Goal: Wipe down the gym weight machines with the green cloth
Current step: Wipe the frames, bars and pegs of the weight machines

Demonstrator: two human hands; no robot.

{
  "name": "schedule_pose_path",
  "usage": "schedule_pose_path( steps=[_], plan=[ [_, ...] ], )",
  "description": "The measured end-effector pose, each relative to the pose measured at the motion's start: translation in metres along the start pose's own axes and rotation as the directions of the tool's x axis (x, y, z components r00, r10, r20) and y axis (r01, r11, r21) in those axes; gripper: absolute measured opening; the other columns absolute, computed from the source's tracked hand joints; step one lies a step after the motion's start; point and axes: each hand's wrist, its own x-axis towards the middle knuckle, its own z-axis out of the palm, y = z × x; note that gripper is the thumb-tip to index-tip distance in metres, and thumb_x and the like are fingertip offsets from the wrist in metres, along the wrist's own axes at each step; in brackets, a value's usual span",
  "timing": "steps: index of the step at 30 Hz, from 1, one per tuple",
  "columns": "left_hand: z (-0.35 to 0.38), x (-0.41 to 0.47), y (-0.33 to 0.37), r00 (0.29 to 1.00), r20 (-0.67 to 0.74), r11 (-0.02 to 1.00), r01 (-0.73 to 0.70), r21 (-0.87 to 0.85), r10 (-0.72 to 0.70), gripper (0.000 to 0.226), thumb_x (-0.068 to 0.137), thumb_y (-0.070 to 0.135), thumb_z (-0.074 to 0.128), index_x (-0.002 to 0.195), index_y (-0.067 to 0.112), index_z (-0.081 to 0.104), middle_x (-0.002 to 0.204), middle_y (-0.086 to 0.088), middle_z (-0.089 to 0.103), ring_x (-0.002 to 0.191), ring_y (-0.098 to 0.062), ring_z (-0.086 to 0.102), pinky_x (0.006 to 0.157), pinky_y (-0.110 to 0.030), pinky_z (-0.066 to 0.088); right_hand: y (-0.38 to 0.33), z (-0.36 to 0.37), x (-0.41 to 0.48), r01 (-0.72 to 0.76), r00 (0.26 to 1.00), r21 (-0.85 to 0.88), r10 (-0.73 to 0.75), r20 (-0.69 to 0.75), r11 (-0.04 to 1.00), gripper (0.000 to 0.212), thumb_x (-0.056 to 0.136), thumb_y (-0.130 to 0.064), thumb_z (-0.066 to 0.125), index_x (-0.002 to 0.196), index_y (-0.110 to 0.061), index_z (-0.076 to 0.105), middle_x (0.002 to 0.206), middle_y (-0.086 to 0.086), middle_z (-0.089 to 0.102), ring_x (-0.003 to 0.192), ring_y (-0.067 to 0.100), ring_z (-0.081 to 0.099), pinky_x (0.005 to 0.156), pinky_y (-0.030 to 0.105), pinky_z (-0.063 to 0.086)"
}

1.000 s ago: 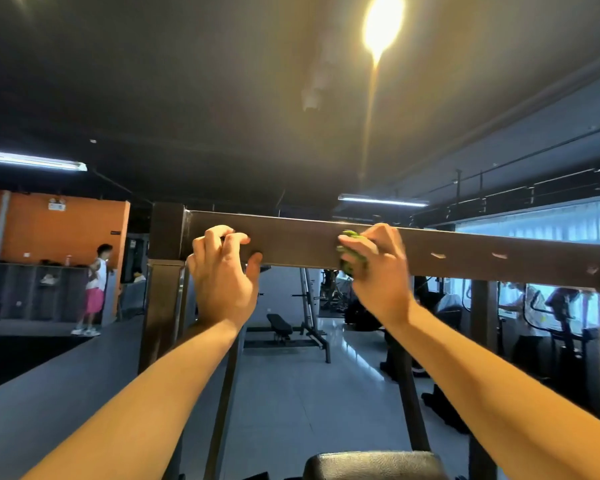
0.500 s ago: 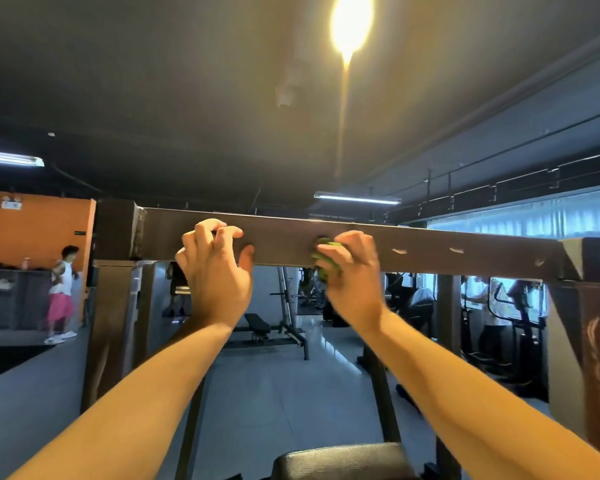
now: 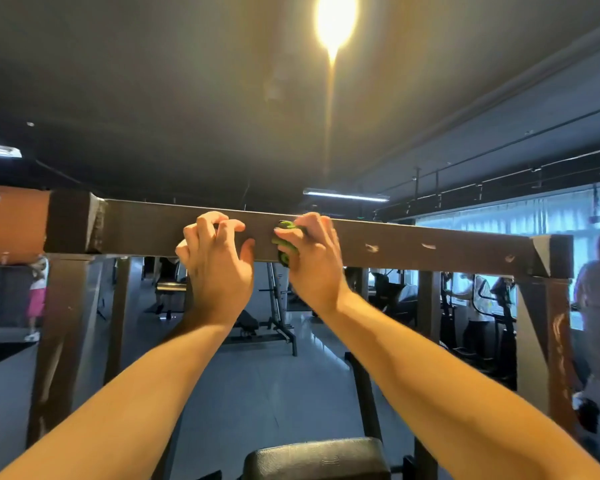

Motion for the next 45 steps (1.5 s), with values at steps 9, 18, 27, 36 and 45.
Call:
schedule_pose_path(
  steps=[9, 18, 27, 36, 45],
  plan=[
    [0.007, -0.004, 0.017, 1.0, 0.003, 1.0, -0.002, -0.007, 0.002, 0.026, 0.09, 0.026, 0.075, 0.113, 0.018, 0.064, 0.126, -0.005, 0.051, 0.119, -0.026, 0.044, 0.093, -0.044, 0.031, 0.09, -0.04, -0.028, -0.465, 0.836, 0.099, 0.473, -0.279, 0.88, 0.031, 0.083, 0.01, 0.065, 0.11, -0.004, 0.073, 0.108, 0.016, 0.06, 0.103, 0.032, 0.054, 0.097, 0.046, 0.049],
    [0.04, -0.008, 0.073, 1.0, 0.004, 0.999, 0.002, -0.043, -0.002, 0.024, 0.088, 0.02, 0.073, 0.11, 0.019, 0.064, 0.126, -0.002, 0.05, 0.118, -0.024, 0.043, 0.092, -0.036, 0.021, 0.106, -0.06, -0.018, -0.094, 0.994, -0.004, 0.094, -0.048, 0.996, 0.026, 0.091, -0.01, 0.067, 0.113, -0.02, 0.076, 0.116, 0.012, 0.065, 0.111, 0.03, 0.054, 0.098, 0.043, 0.045],
    [0.054, -0.018, 0.092, 0.998, 0.06, 0.999, -0.013, -0.032, 0.015, 0.028, 0.088, 0.027, 0.078, 0.112, 0.019, 0.066, 0.125, -0.002, 0.05, 0.12, -0.025, 0.044, 0.096, -0.039, 0.026, 0.092, -0.052, -0.028, -0.458, 0.859, 0.16, 0.482, -0.172, 0.874, 0.036, 0.091, -0.017, 0.057, 0.126, -0.015, 0.069, 0.139, 0.021, 0.048, 0.13, 0.037, 0.037, 0.113, 0.05, 0.033],
    [0.088, -0.035, 0.151, 0.999, 0.04, 0.998, -0.011, -0.056, 0.013, 0.022, 0.089, 0.022, 0.076, 0.109, 0.019, 0.067, 0.124, 0.0, 0.05, 0.119, -0.023, 0.044, 0.097, -0.041, 0.029, 0.198, -0.114, -0.04, -0.114, 0.987, 0.057, 0.119, -0.108, 0.992, 0.039, 0.094, -0.005, 0.064, 0.133, -0.011, 0.062, 0.123, 0.012, 0.061, 0.113, 0.031, 0.053, 0.1, 0.039, 0.047],
    [0.105, -0.041, 0.163, 0.999, 0.01, 0.997, -0.035, -0.066, 0.035, 0.024, 0.089, 0.012, 0.073, 0.113, 0.018, 0.069, 0.126, -0.003, 0.052, 0.118, -0.027, 0.045, 0.095, -0.046, 0.032, 0.164, -0.09, -0.036, -0.276, 0.895, 0.209, 0.33, -0.299, 0.938, 0.033, 0.083, -0.007, 0.06, 0.111, -0.022, 0.068, 0.107, -0.006, 0.06, 0.103, 0.021, 0.056, 0.092, 0.04, 0.052]
  ],
)
